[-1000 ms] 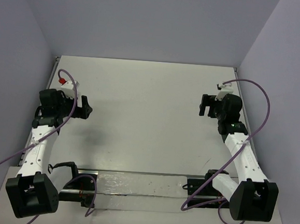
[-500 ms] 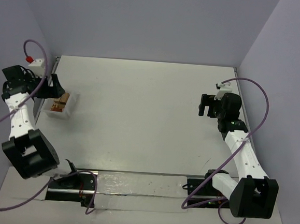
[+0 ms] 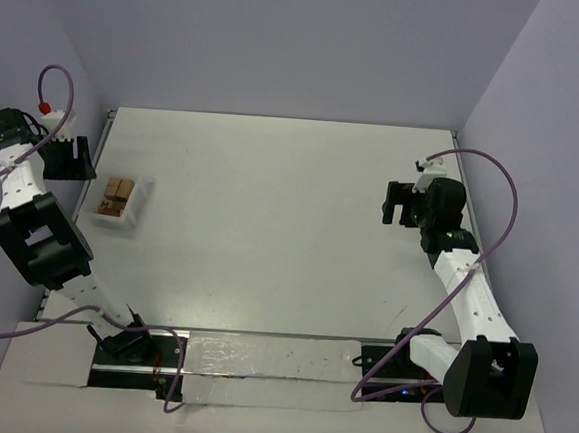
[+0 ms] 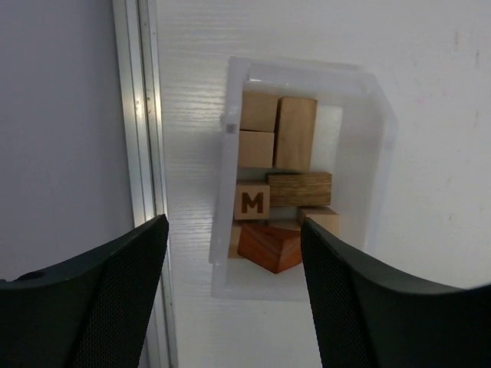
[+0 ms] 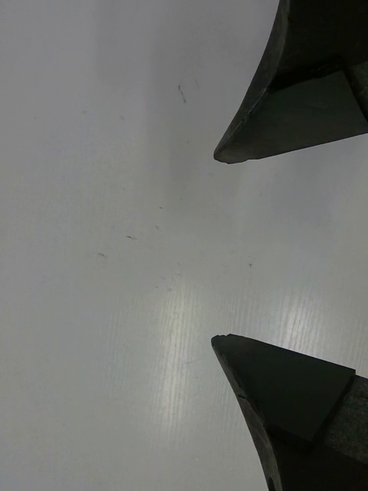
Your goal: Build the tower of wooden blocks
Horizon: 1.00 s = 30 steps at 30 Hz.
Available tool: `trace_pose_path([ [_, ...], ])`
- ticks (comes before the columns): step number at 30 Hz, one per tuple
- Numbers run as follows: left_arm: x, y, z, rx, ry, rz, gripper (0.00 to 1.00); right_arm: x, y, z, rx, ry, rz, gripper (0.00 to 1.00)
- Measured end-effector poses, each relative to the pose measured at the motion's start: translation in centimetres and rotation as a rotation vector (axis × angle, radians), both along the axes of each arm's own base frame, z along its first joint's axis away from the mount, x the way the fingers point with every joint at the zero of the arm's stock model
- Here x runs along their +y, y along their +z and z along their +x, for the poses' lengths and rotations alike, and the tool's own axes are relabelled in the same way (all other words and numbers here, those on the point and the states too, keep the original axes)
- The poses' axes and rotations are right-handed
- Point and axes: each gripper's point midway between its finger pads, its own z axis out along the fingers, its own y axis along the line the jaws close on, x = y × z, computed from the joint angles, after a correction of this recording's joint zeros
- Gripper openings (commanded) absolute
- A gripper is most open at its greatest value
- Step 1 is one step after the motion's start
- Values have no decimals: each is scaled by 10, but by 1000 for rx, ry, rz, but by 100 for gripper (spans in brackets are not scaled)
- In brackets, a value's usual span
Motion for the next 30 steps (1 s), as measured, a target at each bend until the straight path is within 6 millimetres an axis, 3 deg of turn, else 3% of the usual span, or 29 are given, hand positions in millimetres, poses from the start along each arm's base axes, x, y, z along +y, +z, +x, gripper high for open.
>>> trace_pose_path([
  [8,22,-33,12,108,-18,49,68,2,0,3,18,12,8,100],
  [15,13,-57,11,204,-82,61,65,3,-5,1,42,15,12,100],
  [21,3,-61,9,234,-122,55,57,3,-6,3,52,15,12,100],
  [30,5,-79,9,290,-126,79,48,3,-8,3,58,15,12,100],
])
